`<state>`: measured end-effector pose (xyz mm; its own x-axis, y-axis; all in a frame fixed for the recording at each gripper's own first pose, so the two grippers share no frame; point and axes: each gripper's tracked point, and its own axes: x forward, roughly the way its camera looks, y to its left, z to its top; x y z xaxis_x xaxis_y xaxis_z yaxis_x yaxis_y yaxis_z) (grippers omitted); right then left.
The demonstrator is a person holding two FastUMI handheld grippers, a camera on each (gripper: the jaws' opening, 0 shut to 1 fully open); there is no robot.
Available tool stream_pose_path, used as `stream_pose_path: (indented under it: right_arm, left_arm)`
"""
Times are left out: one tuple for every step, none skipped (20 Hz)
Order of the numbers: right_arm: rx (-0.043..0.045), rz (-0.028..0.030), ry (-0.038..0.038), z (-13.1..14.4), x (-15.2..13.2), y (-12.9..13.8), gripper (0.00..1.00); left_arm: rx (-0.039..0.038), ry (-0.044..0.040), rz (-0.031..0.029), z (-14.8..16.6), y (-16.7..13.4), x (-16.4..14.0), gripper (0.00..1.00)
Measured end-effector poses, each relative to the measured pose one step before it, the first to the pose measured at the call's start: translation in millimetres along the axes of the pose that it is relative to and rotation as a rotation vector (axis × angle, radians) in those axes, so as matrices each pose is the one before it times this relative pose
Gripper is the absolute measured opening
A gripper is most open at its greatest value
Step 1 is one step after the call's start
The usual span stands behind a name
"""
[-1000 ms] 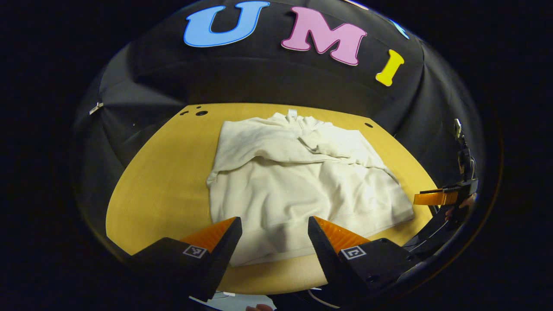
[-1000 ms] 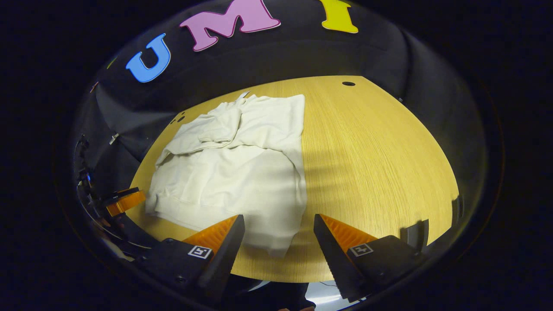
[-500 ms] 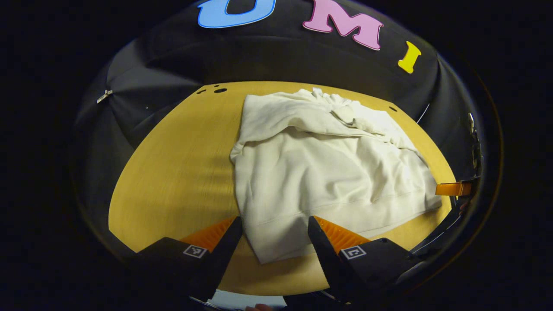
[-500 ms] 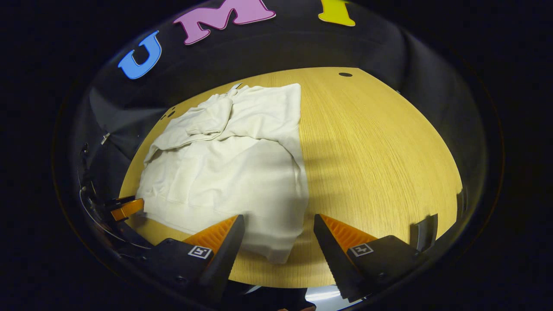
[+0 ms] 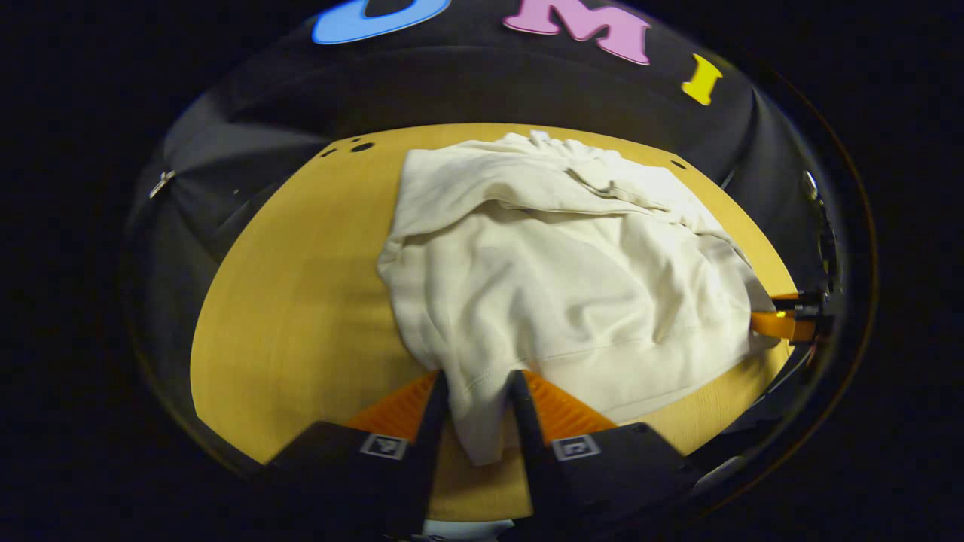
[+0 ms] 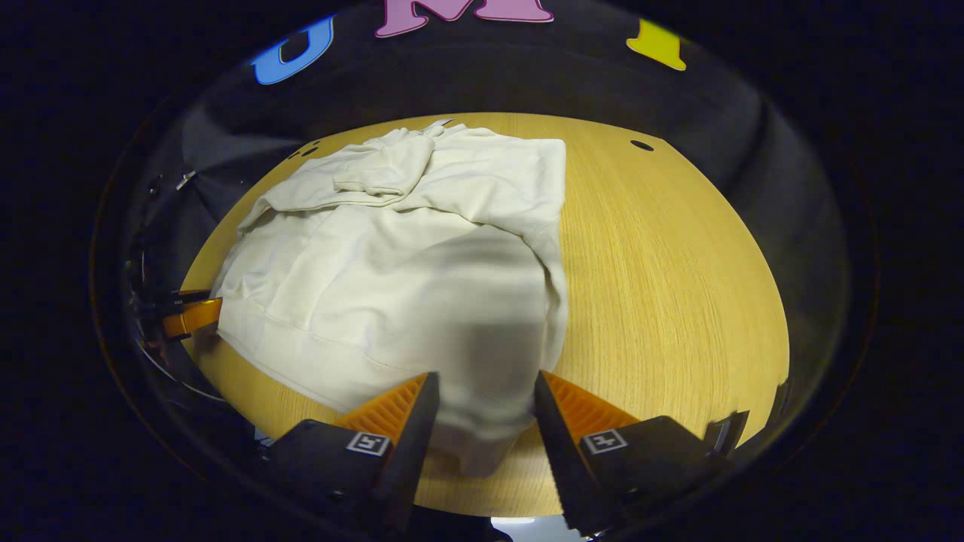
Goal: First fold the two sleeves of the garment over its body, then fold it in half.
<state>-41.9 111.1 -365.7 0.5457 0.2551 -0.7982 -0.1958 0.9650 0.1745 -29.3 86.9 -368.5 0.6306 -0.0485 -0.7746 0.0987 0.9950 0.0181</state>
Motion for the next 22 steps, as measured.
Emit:
stream_pose_path:
  right_arm:
    - [-0.00336, 0.02899, 0.02246, -2.49, 1.39, 7.39, 0.48]
    - [-0.01303, 0.01911, 0.00488, 4.65, -0.79, 0.6, 0.18]
    - [-0.01124, 0.01571, 0.008, -2.54, 0.21, -0.05, 0.12]
    - [-0.00126, 0.01215, 0.01157, -2.42, -1.16, 1.6, 0.13]
    - [0.00389, 0.0065, 0.00041, -1.16, -1.31, -0.84, 0.12]
    - [0.00337, 0.00716, 0.0055, -1.65, -1.53, -1.25, 0.12]
    - [0.00652, 0.00475, 0.00687, -1.63, -1.77, -1.79, 0.12]
    - [0.01253, 0.00885, 0.00912, 1.16, -0.8, -1.46, 0.12]
    - [0.01551, 0.01585, 0.00083, 3.04, -2.05, 1.48, 0.12]
    - [0.01012, 0.01093, -0.00123, 2.98, -0.48, -1.39, 0.12]
    - [0.00815, 0.00833, 0.00176, 1.49, -3.36, -0.66, 0.12]
    - [0.00816, 0.01232, 0.0027, 1.0, -3.94, 0.19, 0.12]
    - [0.00484, 0.01203, 0.00133, 2.79, -4.0, 1.54, 0.12]
    - [0.00066, 0.01323, -0.00787, 3.84, -3.47, 1.46, 0.12]
    - [-0.00187, 0.01376, -0.01371, 5.64, -4.43, 3.09, 0.12]
    - [-0.00287, 0.00697, -0.01141, 3.39, -4.34, 1.92, 0.12]
    - [0.00097, 0.01037, -0.00424, 3.89, -3.21, 2.04, 0.12]
    - [0.00221, 0.01159, -0.00755, 3.74, -3.41, 3.06, 0.12]
    - [0.00556, 0.01279, -0.01283, 6.05, -2.49, 3.37, 0.12]
    - [0.00411, 0.01004, -0.01775, 5.51, -4.67, 1.84, 0.12]
    - [0.00632, 0.00431, -0.01977, 7.64, -2.92, 1.34, 0.12]
    - [0.00588, 0.00454, -0.02739, 10.16, -4.03, 1.47, 0.12]
  left_arm:
    - [0.00766, 0.00093, -0.00695, 2.42, -1.33, 1.03, 0.43]
    - [-0.00056, 0.00059, -0.00543, -0.04, 0.0, -0.17, 0.24]
    - [-0.00754, 0.00816, -0.00577, -0.31, 0.75, 0.0, 0.2]
    - [-0.00788, 0.01354, -0.00849, -0.86, -1.53, 0.15, 0.16]
    - [-0.00394, 0.01279, -0.01233, -1.75, -0.53, -2.95, 0.14]
    - [-0.0029, 0.01655, -0.01878, -0.39, -0.9, -0.48, 0.13]
    - [-0.00388, 0.01681, -0.01788, -2.26, 0.77, -2.43, 0.13]
    - [-0.00688, 0.01488, -0.01797, 1.12, 3.64, -1.46, 0.12]
    - [-0.01579, 0.01578, -0.01198, 0.44, 3.65, -2.01, 0.11]
    - [-0.01507, 0.00845, -0.01108, 0.75, 2.7, -1.25, 0.11]
    - [-0.01127, 0.00827, -0.00772, 0.77, 1.14, -1.96, 0.1]
    - [-0.01262, 0.01076, -0.00625, -0.48, -0.9, 0.3, 0.09]
    - [-0.01467, 0.00908, -0.01021, 2.43, -1.37, -1.08, 0.09]
    - [-0.00469, 0.00586, -0.01019, 2.73, -1.27, -3.34, 0.09]
    - [0.0051, 0.00421, -0.00767, 3.92, -0.77, -3.01, 0.09]
    - [0.00865, 0.00021, -0.00985, 2.44, -1.93, -5.62, 0.08]
    - [0.01133, -0.00425, -0.00998, 5.54, -1.29, -5.16, 0.08]
    - [0.00854, -0.00948, -0.0095, 4.5, -1.23, -6.57, 0.08]
    - [0.00541, -0.01362, -0.00786, 7.4, 0.27, -4.69, 0.08]
    - [-0.00006, -0.01441, -0.00489, 4.65, 0.04, -5.42, 0.08]
    - [-0.00519, -0.01328, -0.00819, 6.25, -0.95, -4.1, 0.08]
    - [-0.00799, -0.01463, -0.00791, 6.9, -0.75, -4.14, 0.08]
